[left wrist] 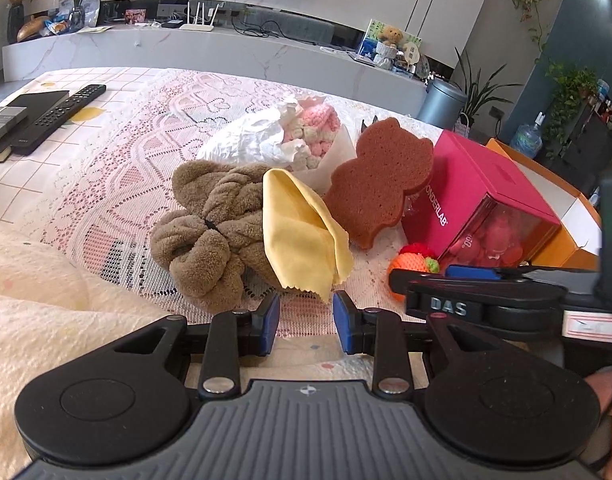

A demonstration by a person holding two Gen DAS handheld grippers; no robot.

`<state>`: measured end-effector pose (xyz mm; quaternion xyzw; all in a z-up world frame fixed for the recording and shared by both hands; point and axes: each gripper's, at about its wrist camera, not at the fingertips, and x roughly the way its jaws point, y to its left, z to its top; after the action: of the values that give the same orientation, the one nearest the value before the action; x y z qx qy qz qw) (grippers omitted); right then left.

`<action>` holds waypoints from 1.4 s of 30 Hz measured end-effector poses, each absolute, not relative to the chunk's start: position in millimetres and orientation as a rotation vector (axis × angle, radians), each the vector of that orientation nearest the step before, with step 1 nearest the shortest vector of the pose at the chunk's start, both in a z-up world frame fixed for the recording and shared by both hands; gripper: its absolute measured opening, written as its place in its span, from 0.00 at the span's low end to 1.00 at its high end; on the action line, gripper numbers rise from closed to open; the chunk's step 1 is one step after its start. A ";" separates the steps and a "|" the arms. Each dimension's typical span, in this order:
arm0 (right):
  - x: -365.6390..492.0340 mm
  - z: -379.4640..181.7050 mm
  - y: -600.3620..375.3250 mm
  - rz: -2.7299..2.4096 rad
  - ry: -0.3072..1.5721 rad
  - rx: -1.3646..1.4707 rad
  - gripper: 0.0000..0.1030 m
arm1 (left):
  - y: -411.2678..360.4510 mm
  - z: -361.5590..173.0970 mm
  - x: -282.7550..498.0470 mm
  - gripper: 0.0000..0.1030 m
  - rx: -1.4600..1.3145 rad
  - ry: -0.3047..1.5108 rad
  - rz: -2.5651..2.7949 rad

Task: Organize soft objects
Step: 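Grasp the crocheted orange fruit with the right tool while the left tool grasps the yellow cloth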

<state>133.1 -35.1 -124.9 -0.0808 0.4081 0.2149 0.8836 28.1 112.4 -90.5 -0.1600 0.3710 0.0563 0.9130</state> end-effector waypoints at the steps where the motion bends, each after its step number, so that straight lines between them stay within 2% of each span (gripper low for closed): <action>1: 135.3 -127.4 -32.9 0.443 0.857 -0.164 0.57 | 112.0 -90.8 29.1 0.35 -0.326 0.766 0.117; 5: 139.7 -133.8 -27.3 0.436 0.875 -0.151 0.54 | 110.7 -90.8 30.3 0.38 -0.318 0.769 0.118; 6: 140.5 -134.7 -27.4 0.431 0.875 -0.154 0.41 | 110.7 -90.7 30.3 0.39 -0.319 0.768 0.118; 7: 141.6 -135.3 -28.4 0.438 0.881 -0.144 0.40 | 111.1 -90.5 31.1 0.41 -0.320 0.765 0.120; 9: 141.5 -134.4 -31.3 0.448 0.883 -0.125 0.39 | 111.3 -88.1 30.7 0.49 -0.320 0.749 0.128; 11: 139.2 -131.8 -33.4 0.468 0.883 -0.118 0.39 | 112.1 -83.8 30.2 0.61 -0.322 0.716 0.137; 14: 131.8 -126.0 -35.7 0.526 0.859 -0.124 0.38 | 115.7 -77.8 36.3 0.75 -0.324 0.682 0.137; 21: 128.4 -128.7 -32.4 0.556 0.864 -0.183 0.40 | 121.3 -79.9 69.2 0.77 -0.317 0.687 0.159; 24: 127.8 -127.6 -29.1 0.553 0.828 -0.200 0.47 | 115.3 -83.6 78.6 0.76 -0.274 0.685 0.170; 27: 128.6 -129.7 -26.0 0.557 0.809 -0.209 0.48 | 108.0 -87.4 83.7 0.76 -0.240 0.677 0.169; 30: 132.2 -132.3 -23.6 0.562 0.816 -0.208 0.46 | 104.3 -92.7 87.3 0.64 -0.219 0.695 0.177; 32: 132.8 -132.6 -22.9 0.564 0.814 -0.204 0.46 | 100.8 -95.2 88.1 0.45 -0.193 0.712 0.186; 33: 132.8 -133.2 -22.4 0.565 0.814 -0.204 0.46 | 99.3 -96.1 88.3 0.42 -0.182 0.718 0.186; 34: 132.5 -133.6 -22.5 0.565 0.814 -0.204 0.46 | 97.2 -96.7 88.2 0.34 -0.167 0.722 0.188; 35: 132.0 -133.9 -22.6 0.565 0.814 -0.205 0.46 | 94.8 -97.2 88.1 0.30 -0.153 0.728 0.184; 37: 131.0 -134.3 -23.3 0.563 0.815 -0.206 0.46 | 90.4 -98.3 87.6 0.29 -0.136 0.737 0.160; 39: 130.2 -135.1 -25.3 0.562 0.819 -0.197 0.47 | 86.8 -99.5 87.3 0.14 -0.121 0.749 0.132; 40: 129.1 -135.0 -26.5 0.561 0.821 -0.195 0.47 | 87.1 -101.0 88.4 0.02 -0.134 0.765 0.112; 42: 127.7 -135.3 -28.1 0.564 0.820 -0.192 0.47 | 87.9 -102.7 87.1 0.01 -0.142 0.767 0.115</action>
<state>127.7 -28.1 -135.3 -0.0919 0.3927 0.2702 0.8743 87.1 87.9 -102.7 -0.0693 0.3735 0.0559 0.9233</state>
